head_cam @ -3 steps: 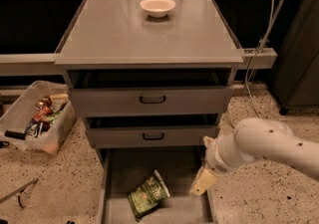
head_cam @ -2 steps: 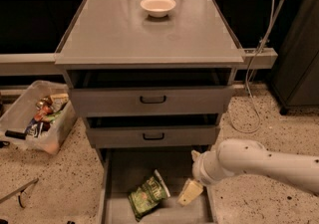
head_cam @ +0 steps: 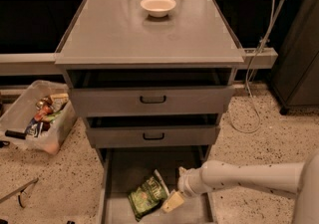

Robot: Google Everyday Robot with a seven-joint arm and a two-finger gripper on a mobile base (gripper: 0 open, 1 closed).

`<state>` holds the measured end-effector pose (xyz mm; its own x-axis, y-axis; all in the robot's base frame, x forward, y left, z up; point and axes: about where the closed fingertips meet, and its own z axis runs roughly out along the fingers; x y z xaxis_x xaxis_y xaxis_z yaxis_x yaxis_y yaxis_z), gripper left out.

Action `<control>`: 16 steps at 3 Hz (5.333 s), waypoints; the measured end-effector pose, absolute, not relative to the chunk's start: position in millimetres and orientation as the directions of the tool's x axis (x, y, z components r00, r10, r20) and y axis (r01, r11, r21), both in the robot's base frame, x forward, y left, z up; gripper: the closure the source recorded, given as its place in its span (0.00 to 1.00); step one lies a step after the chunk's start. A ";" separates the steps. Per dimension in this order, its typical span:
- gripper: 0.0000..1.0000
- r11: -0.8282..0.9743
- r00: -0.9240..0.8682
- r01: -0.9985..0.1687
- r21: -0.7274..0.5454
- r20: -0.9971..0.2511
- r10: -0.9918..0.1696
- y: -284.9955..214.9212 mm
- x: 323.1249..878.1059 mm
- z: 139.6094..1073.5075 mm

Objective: Pick green jalapeno chip bag from bottom drawer and place on counter

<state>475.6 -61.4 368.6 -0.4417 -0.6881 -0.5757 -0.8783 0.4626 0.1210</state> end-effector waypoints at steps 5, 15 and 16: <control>0.00 0.381 -0.476 -0.877 0.292 -0.631 -0.613 62.7 463.1 190.8; 0.36 0.508 -0.474 -0.850 0.139 -0.624 -0.621 42.2 540.9 131.3; 0.35 0.508 -0.474 -0.850 0.139 -0.624 -0.621 42.2 540.8 131.3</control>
Offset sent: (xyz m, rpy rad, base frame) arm -0.0182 0.0103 -0.0363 0.0314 0.0639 -0.0096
